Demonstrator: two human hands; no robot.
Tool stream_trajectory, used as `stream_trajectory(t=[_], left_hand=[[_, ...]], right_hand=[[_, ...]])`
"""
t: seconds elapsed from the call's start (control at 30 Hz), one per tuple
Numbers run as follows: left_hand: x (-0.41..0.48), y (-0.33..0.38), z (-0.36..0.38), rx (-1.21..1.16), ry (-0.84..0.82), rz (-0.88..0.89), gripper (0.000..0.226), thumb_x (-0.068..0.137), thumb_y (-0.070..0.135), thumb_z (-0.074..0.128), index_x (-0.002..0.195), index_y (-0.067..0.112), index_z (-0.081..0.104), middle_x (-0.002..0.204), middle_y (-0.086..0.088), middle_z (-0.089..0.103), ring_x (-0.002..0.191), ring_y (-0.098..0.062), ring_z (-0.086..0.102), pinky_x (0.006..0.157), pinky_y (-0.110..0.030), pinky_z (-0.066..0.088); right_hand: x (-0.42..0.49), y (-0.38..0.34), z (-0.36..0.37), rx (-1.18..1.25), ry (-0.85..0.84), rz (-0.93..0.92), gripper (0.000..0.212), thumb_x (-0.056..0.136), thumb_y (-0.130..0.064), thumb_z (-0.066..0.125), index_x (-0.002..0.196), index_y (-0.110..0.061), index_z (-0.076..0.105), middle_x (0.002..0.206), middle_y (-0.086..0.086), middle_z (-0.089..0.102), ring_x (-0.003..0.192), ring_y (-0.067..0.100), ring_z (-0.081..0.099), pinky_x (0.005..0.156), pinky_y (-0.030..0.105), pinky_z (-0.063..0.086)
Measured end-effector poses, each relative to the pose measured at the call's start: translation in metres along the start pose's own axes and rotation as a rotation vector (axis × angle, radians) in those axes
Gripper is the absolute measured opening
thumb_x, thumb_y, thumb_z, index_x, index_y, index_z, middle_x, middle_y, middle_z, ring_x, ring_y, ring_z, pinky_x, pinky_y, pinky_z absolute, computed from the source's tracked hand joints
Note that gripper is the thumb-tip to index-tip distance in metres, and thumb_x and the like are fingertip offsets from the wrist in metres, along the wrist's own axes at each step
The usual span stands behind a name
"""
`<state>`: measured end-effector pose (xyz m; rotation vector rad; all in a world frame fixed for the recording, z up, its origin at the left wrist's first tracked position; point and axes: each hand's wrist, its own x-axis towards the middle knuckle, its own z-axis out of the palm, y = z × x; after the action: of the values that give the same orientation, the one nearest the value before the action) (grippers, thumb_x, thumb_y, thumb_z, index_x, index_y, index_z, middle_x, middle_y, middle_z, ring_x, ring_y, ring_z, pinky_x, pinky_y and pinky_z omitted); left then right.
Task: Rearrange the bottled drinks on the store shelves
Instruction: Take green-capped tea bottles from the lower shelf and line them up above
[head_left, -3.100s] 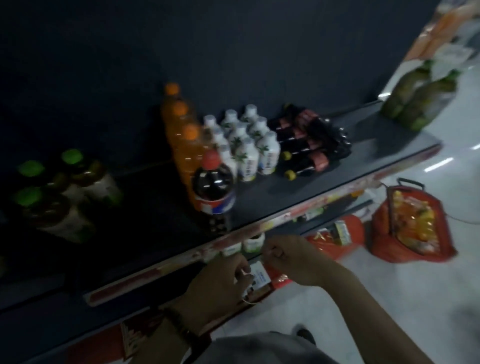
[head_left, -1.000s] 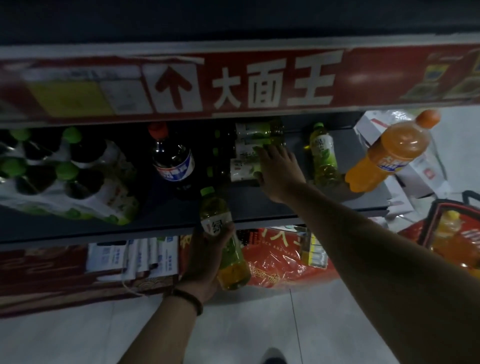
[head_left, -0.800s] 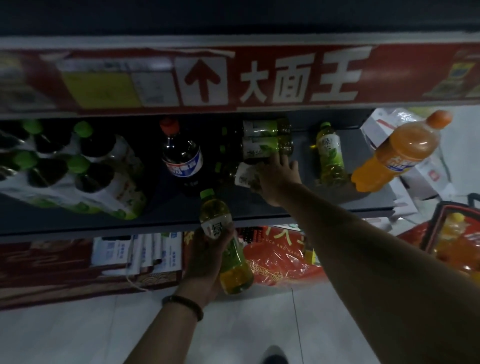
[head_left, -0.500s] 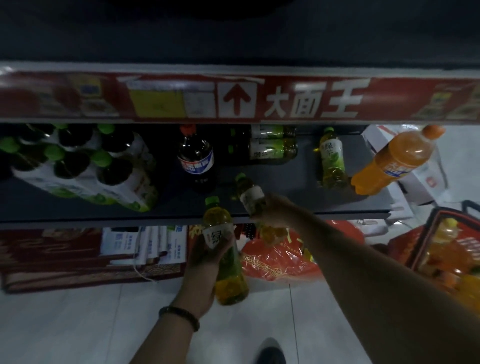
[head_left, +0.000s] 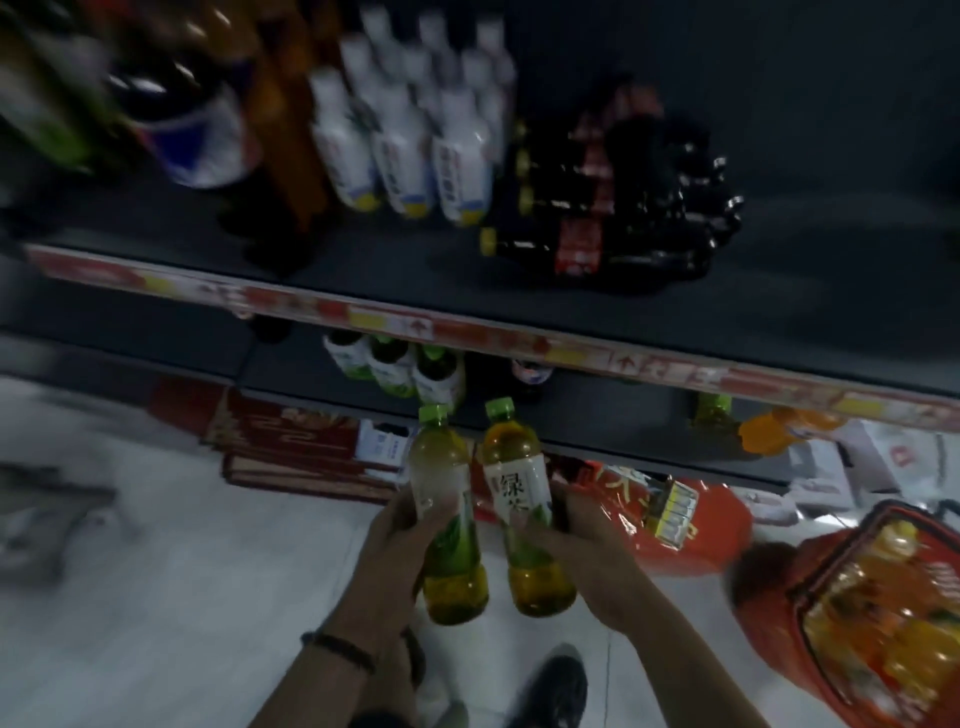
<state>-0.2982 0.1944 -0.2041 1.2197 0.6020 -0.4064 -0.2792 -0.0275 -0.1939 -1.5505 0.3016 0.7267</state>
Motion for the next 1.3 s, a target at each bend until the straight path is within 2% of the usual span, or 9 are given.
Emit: stream_trajectory(t=[0.13,0.27,0.4,0.53,0.7,0.97,1.07,1.2,1.3], left_hand=[[-0.051,0.066,-0.037,0.013,-0.034,0.136,0.047,0.089,0.025,0.077,0.131,0.005,0.069,0.126,-0.022,0.074,0.116,-0.042,0.072,0.101,-0.054,0.056],[-0.075,0.136,-0.093,0.036,0.002,0.268,0.051,0.083,0.023,0.077,0.13,0.005,0.067,0.125,-0.023,0.074,0.119,-0.042,0.071,0.103,-0.061,0.055],[-0.08,0.202,-0.148,0.088,0.038,0.354,0.045,0.082,0.015,0.079,0.125,0.01,0.069,0.12,-0.016,0.077,0.115,-0.036,0.074,0.102,-0.061,0.057],[-0.08,0.262,-0.198,0.133,0.11,0.437,0.063,0.062,0.037,0.089,0.12,0.022,0.071,0.114,-0.005,0.08,0.11,-0.029,0.076,0.094,-0.054,0.062],[-0.065,0.321,-0.25,0.155,0.207,0.544,0.071,0.063,0.051,0.094,0.125,0.025,0.071,0.116,-0.001,0.079,0.111,-0.025,0.076,0.092,-0.051,0.063],[-0.008,0.386,-0.286,0.232,0.304,0.627,0.044,0.079,0.033,0.082,0.121,0.034,0.069,0.113,0.013,0.08,0.105,-0.008,0.075,0.08,-0.024,0.063],[0.016,0.398,-0.299,0.208,0.313,0.623,0.041,0.089,0.021,0.081,0.126,0.034,0.068,0.118,0.013,0.078,0.11,-0.008,0.074,0.091,-0.033,0.061],[0.043,0.409,-0.317,0.194,0.312,0.604,0.046,0.088,0.021,0.083,0.127,0.038,0.066,0.122,0.013,0.076,0.116,-0.01,0.071,0.1,-0.04,0.057],[0.062,0.419,-0.333,0.203,0.299,0.62,0.047,0.086,0.016,0.085,0.124,0.039,0.068,0.119,0.015,0.076,0.113,-0.008,0.071,0.098,-0.038,0.056]], right_hand=[[-0.029,-0.061,0.053,0.017,-0.052,-0.089,0.036,0.096,-0.019,0.076,0.13,-0.017,0.066,0.122,0.004,0.078,0.113,0.024,0.075,0.101,0.053,0.059],[-0.034,-0.127,0.122,0.034,-0.018,-0.189,0.055,0.084,-0.035,0.085,0.134,-0.025,0.064,0.126,-0.001,0.076,0.119,0.022,0.072,0.104,0.053,0.058],[-0.02,-0.185,0.188,-0.042,0.006,-0.33,0.042,0.089,-0.017,0.084,0.127,-0.027,0.069,0.12,-0.008,0.079,0.114,0.015,0.074,0.103,0.049,0.059],[0.003,-0.229,0.252,-0.12,0.065,-0.44,0.052,0.085,-0.025,0.089,0.132,-0.031,0.067,0.122,-0.013,0.077,0.114,0.009,0.073,0.102,0.043,0.06],[0.046,-0.274,0.316,-0.208,0.061,-0.58,0.05,0.087,-0.034,0.086,0.132,-0.041,0.064,0.119,-0.02,0.075,0.112,0.004,0.071,0.096,0.037,0.062],[0.155,-0.329,0.353,-0.26,0.178,-0.747,0.046,0.093,-0.036,0.079,0.133,-0.031,0.057,0.118,-0.018,0.071,0.112,-0.003,0.067,0.096,0.032,0.059],[0.2,-0.344,0.362,-0.287,0.186,-0.761,0.048,0.093,-0.036,0.078,0.135,-0.031,0.055,0.125,-0.011,0.067,0.116,0.003,0.064,0.097,0.031,0.056],[0.243,-0.356,0.374,-0.375,0.256,-0.83,0.051,0.091,-0.022,0.082,0.129,-0.04,0.054,0.121,-0.017,0.063,0.114,-0.012,0.058,0.091,0.005,0.046],[0.269,-0.347,0.383,-0.447,0.368,-0.894,0.057,0.092,-0.028,0.08,0.135,-0.047,0.048,0.127,-0.019,0.057,0.121,-0.017,0.049,0.099,0.007,0.04]])
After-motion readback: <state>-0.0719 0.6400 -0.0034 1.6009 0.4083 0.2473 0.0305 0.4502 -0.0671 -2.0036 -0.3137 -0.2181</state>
